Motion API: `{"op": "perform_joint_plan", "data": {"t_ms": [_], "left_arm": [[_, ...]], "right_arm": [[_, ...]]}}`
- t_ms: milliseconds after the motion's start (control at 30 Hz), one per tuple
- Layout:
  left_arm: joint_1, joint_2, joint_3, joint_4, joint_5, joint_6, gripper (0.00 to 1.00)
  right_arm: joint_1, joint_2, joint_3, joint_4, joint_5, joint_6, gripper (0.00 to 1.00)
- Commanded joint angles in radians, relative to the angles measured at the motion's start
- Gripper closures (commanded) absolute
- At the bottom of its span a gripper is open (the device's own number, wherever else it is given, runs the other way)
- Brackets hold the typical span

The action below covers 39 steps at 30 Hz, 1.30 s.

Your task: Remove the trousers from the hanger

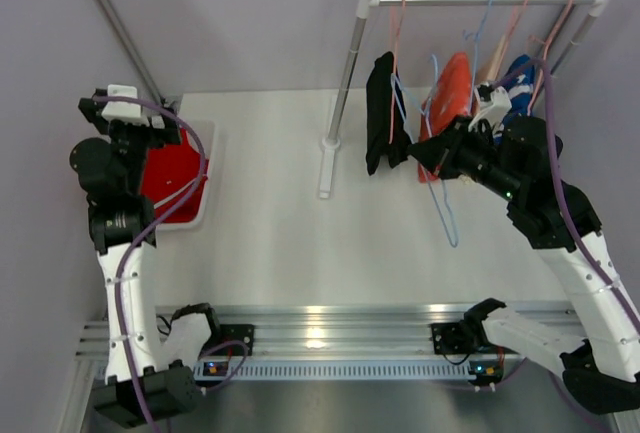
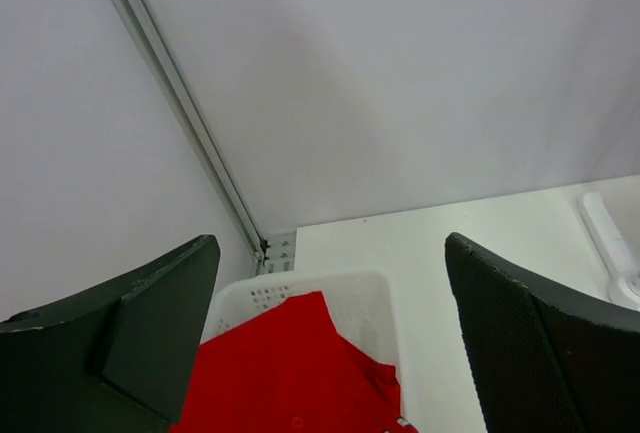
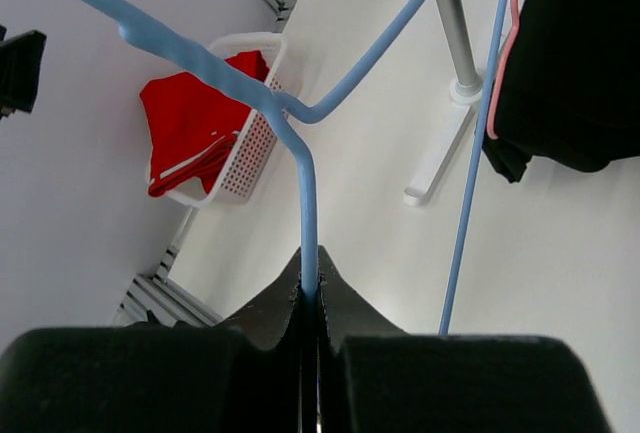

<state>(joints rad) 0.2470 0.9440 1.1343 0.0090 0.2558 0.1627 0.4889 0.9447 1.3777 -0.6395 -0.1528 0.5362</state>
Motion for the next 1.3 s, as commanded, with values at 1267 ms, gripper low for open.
{"op": "perform_joint_plan", "data": {"t_ms": [1267], "left_arm": [[0.001,-0.168,-0.114,-0.158,0.065,-0.098,0.01]], "right_arm": [[-0.262,0.463,0.420,0.391,0.154,0.028,1.00]]}}
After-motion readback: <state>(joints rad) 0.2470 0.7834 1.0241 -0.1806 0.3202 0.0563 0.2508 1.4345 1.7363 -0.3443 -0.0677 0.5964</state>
